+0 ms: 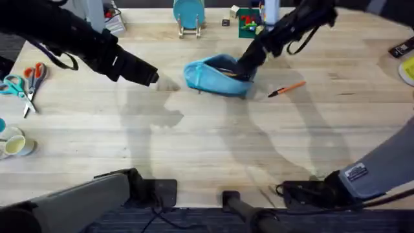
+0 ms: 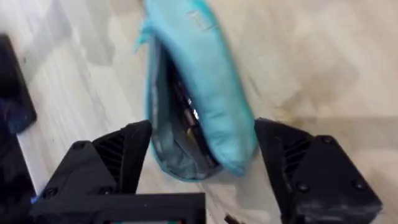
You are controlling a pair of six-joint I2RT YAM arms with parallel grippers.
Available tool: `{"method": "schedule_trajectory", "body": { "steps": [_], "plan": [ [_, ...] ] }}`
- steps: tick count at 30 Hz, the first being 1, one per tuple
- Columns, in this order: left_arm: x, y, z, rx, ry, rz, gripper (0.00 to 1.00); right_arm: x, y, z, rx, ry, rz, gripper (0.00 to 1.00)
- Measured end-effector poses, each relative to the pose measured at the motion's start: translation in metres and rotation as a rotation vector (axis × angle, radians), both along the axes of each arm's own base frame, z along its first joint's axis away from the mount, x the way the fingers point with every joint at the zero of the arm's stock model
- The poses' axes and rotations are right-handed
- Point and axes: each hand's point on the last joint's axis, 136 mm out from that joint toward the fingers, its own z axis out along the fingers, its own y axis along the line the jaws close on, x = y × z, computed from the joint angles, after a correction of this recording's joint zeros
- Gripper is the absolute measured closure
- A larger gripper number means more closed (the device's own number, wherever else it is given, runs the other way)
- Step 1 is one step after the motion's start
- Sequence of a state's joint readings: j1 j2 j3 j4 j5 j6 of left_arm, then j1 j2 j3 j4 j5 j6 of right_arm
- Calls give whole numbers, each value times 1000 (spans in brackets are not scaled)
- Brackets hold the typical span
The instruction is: Unzip the bag, pick up the pens from the table one at a time and place them inside, then zip the bag closed.
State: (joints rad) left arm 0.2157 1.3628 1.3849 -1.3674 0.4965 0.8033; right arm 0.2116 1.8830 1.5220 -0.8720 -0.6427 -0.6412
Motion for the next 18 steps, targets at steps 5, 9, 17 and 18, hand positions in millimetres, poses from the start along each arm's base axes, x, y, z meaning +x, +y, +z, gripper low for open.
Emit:
{"method": "schedule_trajectory", "body": {
  "steps": [5, 9, 17, 18],
  "plan": [
    [0, 1, -1, 6, 2, 2, 6, 15, -13, 43, 28, -57, -96, 4],
    [0, 3, -2, 20, 4, 5, 6, 9, -25, 73, 34, -49, -147, 4],
    [0, 3, -2, 22, 5, 5, 6, -1, -54, 104, 24, 8, -232, 4],
    [0, 3, -2, 22, 5, 5, 6, -2, -59, 107, 19, 15, -247, 5]
  ]
}}
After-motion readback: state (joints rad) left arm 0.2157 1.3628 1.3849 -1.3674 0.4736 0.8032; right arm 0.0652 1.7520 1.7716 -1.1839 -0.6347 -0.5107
